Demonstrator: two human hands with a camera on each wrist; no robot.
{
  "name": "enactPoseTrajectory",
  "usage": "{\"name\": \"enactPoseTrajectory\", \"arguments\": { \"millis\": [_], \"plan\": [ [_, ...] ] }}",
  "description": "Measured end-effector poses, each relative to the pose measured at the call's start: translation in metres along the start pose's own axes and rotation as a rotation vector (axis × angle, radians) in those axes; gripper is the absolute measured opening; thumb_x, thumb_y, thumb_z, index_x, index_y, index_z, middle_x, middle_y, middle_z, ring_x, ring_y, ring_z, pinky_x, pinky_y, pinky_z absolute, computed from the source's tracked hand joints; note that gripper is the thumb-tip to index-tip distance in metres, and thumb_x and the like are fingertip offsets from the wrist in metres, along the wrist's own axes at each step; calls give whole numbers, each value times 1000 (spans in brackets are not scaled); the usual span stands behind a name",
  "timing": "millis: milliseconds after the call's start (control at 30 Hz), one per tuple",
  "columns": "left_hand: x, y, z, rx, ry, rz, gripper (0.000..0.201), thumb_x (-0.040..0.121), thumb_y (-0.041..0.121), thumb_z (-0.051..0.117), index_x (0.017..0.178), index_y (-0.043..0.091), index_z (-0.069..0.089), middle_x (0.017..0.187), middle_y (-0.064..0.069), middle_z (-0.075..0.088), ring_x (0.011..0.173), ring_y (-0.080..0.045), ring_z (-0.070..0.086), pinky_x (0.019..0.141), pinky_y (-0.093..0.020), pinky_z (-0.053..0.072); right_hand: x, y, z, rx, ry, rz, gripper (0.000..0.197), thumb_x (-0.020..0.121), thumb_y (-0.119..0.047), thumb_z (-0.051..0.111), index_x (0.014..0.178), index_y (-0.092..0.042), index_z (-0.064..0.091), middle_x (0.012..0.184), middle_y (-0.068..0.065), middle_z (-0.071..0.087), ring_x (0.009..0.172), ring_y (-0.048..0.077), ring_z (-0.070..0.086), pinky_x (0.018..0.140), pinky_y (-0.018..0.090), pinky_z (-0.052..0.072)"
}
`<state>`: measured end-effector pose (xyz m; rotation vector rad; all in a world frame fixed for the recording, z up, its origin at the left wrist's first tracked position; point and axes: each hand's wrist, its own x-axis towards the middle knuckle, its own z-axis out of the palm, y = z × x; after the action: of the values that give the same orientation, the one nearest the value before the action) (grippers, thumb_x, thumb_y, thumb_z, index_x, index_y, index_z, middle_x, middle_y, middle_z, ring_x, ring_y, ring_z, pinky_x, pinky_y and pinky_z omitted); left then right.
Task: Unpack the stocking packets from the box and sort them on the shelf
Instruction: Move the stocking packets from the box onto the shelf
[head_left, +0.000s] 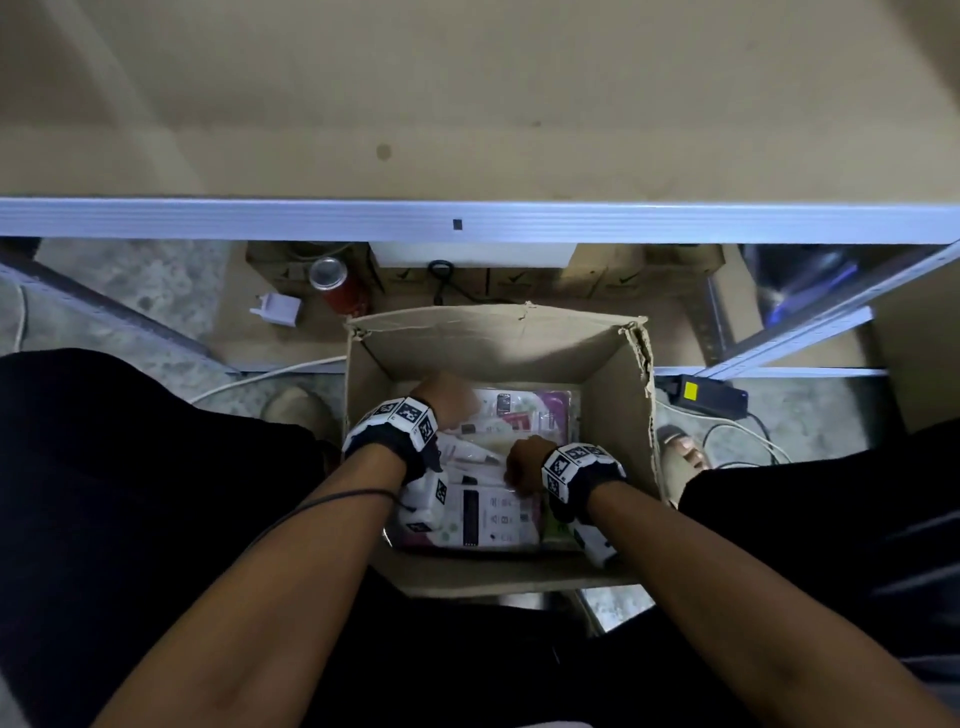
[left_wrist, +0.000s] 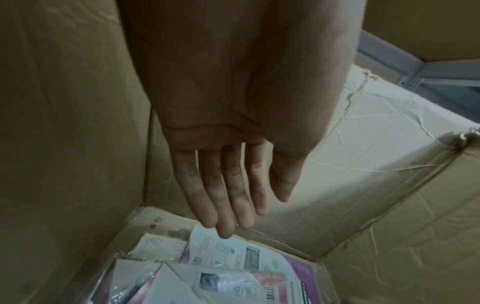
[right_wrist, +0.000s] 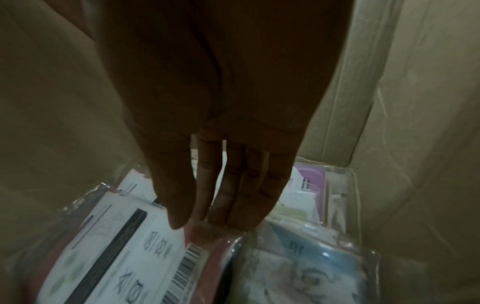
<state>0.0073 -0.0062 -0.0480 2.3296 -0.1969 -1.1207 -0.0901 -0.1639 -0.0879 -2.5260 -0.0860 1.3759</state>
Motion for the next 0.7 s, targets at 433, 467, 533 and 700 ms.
{"name": "enactPoseTrajectory", "arguments": {
  "millis": [433,467,533,700],
  "plan": [
    [-8,-5,4,-21,13,-6,10,93,26,64,89,21,70,99,-10,76,91,-26,73,89,-38,59,-6,-25,11,-125,28,-140,22,86,-14,71,107,-8,65,105,14,69,90,32,70,80,39,59],
    [-9,-6,4,-22,18,-3,10,93,27,64,89,21,71,99,-9,76,90,-25,73,88,-37,59,-6,-26,12,-139,30,-144,20,87,-12,69,106,-8,66,103,14,70,87,30,71,79,41,60],
    [-9,-6,4,-29,26,-7,11,93,27,64,92,20,72,98,-7,77,89,-23,74,87,-35,59,-7,-28,14,-190,32,-153,18,88,-10,66,106,-7,65,99,13,71,83,29,71,76,40,61],
    [-9,-7,5,-31,30,-8,13,93,27,64,96,18,73,98,-7,77,89,-23,74,88,-35,58,-6,-27,13,-249,16,-89,39,91,-6,57,130,-9,53,90,12,62,88,33,69,72,36,57]
  ]
}}
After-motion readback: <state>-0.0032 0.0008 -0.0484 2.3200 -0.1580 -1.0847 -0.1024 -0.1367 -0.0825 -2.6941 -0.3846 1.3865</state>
